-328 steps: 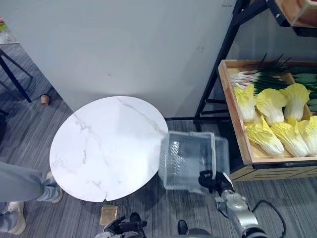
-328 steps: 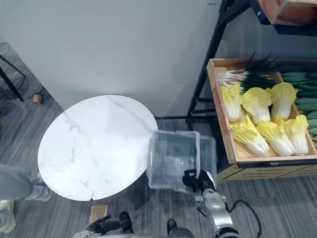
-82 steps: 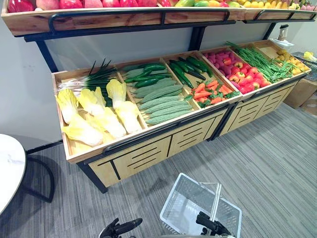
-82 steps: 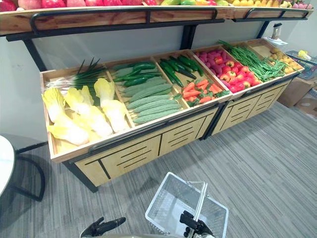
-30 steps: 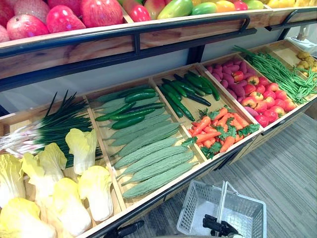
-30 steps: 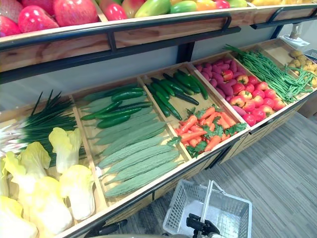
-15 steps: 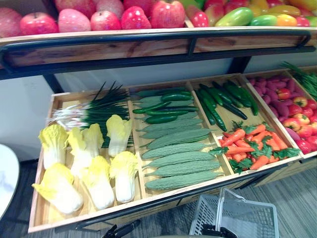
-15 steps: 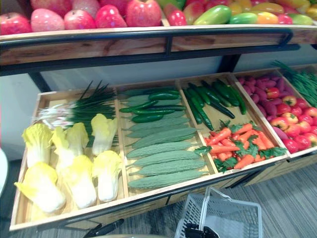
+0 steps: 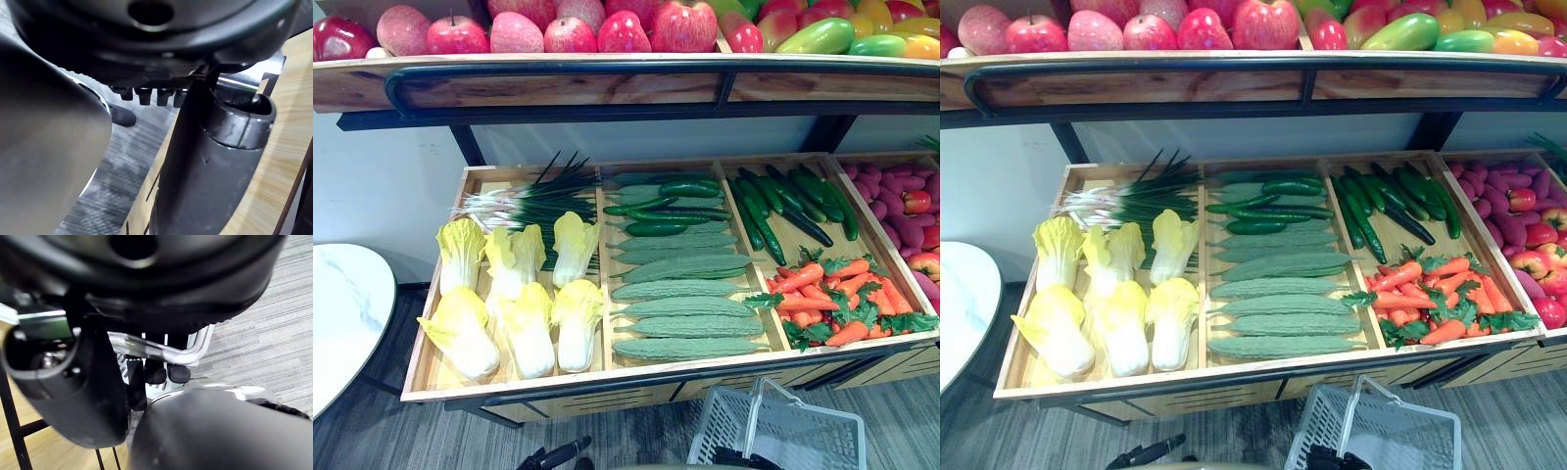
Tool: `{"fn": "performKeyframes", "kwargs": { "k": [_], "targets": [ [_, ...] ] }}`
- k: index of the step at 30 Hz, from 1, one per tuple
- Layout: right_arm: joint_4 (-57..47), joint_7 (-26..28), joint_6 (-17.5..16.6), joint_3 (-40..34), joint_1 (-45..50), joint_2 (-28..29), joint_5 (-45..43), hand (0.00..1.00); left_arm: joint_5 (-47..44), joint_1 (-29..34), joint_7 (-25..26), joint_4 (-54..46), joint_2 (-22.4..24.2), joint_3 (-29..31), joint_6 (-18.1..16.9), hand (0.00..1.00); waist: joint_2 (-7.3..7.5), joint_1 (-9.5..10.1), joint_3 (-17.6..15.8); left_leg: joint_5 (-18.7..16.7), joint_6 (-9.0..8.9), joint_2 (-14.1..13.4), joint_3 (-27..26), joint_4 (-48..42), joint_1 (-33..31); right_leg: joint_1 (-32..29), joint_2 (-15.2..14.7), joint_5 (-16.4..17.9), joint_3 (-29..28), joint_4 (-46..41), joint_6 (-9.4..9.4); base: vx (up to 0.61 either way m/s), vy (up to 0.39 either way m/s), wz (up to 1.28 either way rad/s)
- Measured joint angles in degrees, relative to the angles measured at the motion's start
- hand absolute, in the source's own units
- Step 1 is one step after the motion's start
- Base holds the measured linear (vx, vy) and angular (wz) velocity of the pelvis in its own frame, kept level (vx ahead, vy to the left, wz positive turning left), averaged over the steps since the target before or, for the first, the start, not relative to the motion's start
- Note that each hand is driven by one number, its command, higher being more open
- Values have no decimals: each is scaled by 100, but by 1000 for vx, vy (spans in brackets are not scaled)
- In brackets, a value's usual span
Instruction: Pick vegetable in the basket
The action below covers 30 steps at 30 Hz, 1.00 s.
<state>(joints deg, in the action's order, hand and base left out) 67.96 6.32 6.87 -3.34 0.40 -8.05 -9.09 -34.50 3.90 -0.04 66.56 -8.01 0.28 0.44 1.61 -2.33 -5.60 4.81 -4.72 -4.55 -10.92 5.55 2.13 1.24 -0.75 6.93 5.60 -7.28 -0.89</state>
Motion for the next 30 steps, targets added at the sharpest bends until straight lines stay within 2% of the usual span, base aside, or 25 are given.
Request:
{"fn": "performKeyframes", "kwargs": {
  "k": [2,5,8,10,11,12,13,14,19,24,28,30],
  "targets": [
    [25,0,-15,-30,21,-2,-1,0,-64,1,-1,10,5,4,-33,100,-5,6,-3,2,-3,-13,-16,0,-7,1,5,-19,28,35,24,0,0,-2],
    [39,0,-62,-317,64,35,-8,0,-508,36,4,68,13,102,-277,100,-24,23,-16,38,-54,-35,-16,-1,-72,19,1,-42,177,110,44,-3,-5,19],
    [49,3,-57,-828,187,105,-83,0,-1194,119,25,97,127,464,-717,100,-5,78,-48,93,-57,-80,-139,-2,-108,249,-29,-79,579,349,23,-15,-30,55],
    [46,11,-19,-1171,278,186,-261,0,-2046,169,2,47,235,1027,-1175,100,56,196,-101,162,-28,-183,-632,-5,-128,388,-42,-84,886,508,11,-1,-26,61],
    [49,8,11,-1244,285,202,-283,0,-2276,191,-8,7,238,1147,-1317,100,76,231,-119,172,-40,-200,-710,-5,-135,408,-45,-83,938,524,10,26,-17,45],
    [48,10,56,-1360,264,208,-376,0,-2742,265,-48,-71,234,1362,-1680,100,108,278,-154,174,-41,-192,-732,-5,-137,427,-58,-80,967,535,5,37,1,18],
    [43,11,66,-1367,254,204,-450,0,-2900,290,-45,-137,228,1491,-1824,100,117,314,-169,173,-40,-181,-736,-5,-133,442,-70,-80,968,541,-1,78,28,11],
    [35,33,86,-1445,245,211,-461,0,-3182,411,-38,-186,170,1732,-2255,100,121,350,-205,171,-38,-139,-740,-5,-116,497,-111,-72,986,561,-38,69,34,7],
    [22,87,139,-1698,222,172,-452,0,-3767,542,-167,-472,10,2380,-3171,100,-2,373,-288,169,-36,-48,-907,-3,-34,604,-223,-57,1005,572,-126,20,42,3],
    [-29,162,139,-1844,313,141,-439,0,-4046,615,-476,-759,-34,2692,-3762,100,-110,468,-285,110,50,-61,-1020,-2,8,625,-223,-55,992,573,-130,-24,8,-3],
    [-101,230,190,-2038,404,172,-328,0,-4170,613,-560,-1062,-44,3487,-4059,100,-126,568,-291,-8,103,-48,-1178,-3,95,707,-259,-4,1002,644,-211,-1,9,-1],
    [-180,249,200,-2093,482,216,-240,0,-4191,566,-573,-1527,-84,3896,-4239,100,-105,635,-278,-35,102,-54,-1391,-4,95,712,-300,6,1031,653,-228,54,38,5]
  ]
}}
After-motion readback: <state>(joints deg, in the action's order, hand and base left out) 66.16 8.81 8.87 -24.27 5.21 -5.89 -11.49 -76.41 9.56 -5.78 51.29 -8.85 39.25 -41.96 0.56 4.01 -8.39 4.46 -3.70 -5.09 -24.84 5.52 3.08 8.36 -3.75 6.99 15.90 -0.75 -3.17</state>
